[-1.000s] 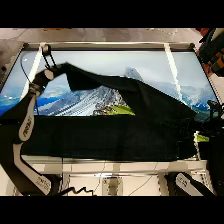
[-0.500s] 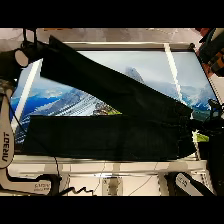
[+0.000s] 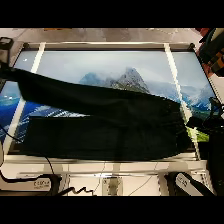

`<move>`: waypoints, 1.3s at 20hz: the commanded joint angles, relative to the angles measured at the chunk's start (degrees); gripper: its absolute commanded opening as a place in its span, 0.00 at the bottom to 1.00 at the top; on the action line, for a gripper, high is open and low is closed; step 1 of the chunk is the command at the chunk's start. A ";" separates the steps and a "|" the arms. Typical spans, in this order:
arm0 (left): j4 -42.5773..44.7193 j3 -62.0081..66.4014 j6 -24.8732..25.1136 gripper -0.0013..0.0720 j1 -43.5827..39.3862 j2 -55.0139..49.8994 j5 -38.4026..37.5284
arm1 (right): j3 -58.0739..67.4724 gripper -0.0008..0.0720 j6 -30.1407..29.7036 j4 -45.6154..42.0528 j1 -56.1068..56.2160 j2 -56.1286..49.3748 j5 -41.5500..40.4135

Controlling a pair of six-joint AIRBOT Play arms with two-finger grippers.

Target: Fold the clothes and pants, and hang the long-sleeved shirts on hangers.

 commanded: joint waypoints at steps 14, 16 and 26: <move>2.23 -0.13 -4.11 0.94 4.02 -10.27 0.09 | -0.02 0.77 -0.11 11.74 0.02 0.00 -14.08; 2.25 -0.13 -6.54 0.86 4.02 -8.94 -1.20 | -0.02 0.77 -0.13 11.63 0.02 0.02 -14.01; -4.90 -0.15 -7.52 0.05 5.77 -2.36 -16.59 | 2.47 0.17 -2.21 -2.38 -0.04 2.03 3.67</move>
